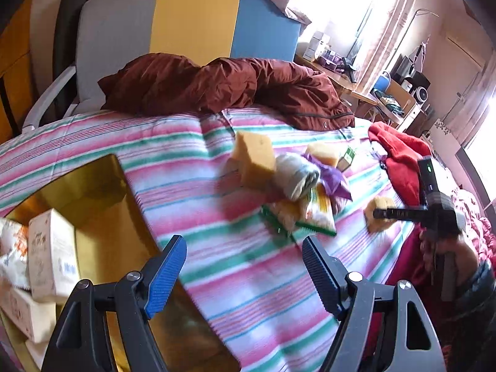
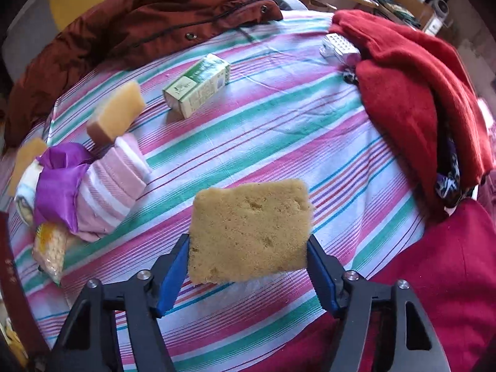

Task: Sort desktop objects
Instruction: 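Withdraw both open tools from the tray toward the remaining pile, then grasp the large yellow sponge with the right tool while the left tool grasps another yellow sponge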

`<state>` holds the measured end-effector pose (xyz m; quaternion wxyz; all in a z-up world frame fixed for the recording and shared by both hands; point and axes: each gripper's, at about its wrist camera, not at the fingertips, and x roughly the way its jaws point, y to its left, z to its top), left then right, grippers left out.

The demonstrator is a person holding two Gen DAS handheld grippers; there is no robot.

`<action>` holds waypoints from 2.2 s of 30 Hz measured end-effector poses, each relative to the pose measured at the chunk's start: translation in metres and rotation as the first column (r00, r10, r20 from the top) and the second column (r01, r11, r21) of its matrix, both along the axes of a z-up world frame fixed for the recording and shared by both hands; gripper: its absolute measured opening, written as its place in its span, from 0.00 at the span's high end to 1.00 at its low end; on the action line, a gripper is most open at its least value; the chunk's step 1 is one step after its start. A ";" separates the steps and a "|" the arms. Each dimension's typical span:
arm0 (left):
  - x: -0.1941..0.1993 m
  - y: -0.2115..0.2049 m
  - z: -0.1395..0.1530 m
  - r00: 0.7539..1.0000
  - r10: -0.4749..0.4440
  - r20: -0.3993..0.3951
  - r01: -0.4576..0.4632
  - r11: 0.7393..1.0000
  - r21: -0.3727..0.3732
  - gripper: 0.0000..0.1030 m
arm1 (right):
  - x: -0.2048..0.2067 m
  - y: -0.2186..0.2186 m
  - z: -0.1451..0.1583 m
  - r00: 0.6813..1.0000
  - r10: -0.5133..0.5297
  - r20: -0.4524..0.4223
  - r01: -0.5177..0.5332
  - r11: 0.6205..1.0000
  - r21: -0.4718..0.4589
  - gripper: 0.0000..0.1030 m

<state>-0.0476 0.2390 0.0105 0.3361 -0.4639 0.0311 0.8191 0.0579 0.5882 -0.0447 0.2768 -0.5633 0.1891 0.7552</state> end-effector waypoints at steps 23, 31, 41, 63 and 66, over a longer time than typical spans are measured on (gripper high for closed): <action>-0.113 0.131 -0.034 0.998 0.002 0.059 0.005 0.993 -0.121 0.24 | -0.007 -0.024 0.036 0.971 0.134 -0.201 -0.119 0.989 0.083 0.35; -0.135 0.151 -0.067 0.993 0.001 0.120 0.021 0.983 -0.183 0.33 | -0.007 -0.025 0.038 0.967 0.144 -0.213 -0.129 0.988 0.080 0.34; -0.114 0.118 -0.049 0.999 -0.017 0.052 0.021 0.996 -0.087 0.56 | -0.009 -0.030 0.043 0.957 0.175 -0.231 -0.154 0.982 0.106 0.34; -0.013 -0.013 0.024 0.988 0.098 -0.120 -0.094 0.995 0.040 0.55 | -0.002 -0.054 0.071 0.893 0.277 -0.354 -0.212 0.954 0.211 0.34; -0.009 -0.034 0.024 0.982 0.140 -0.127 -0.135 0.990 0.043 0.55 | -0.002 -0.054 0.071 0.894 0.277 -0.353 -0.212 0.954 0.213 0.34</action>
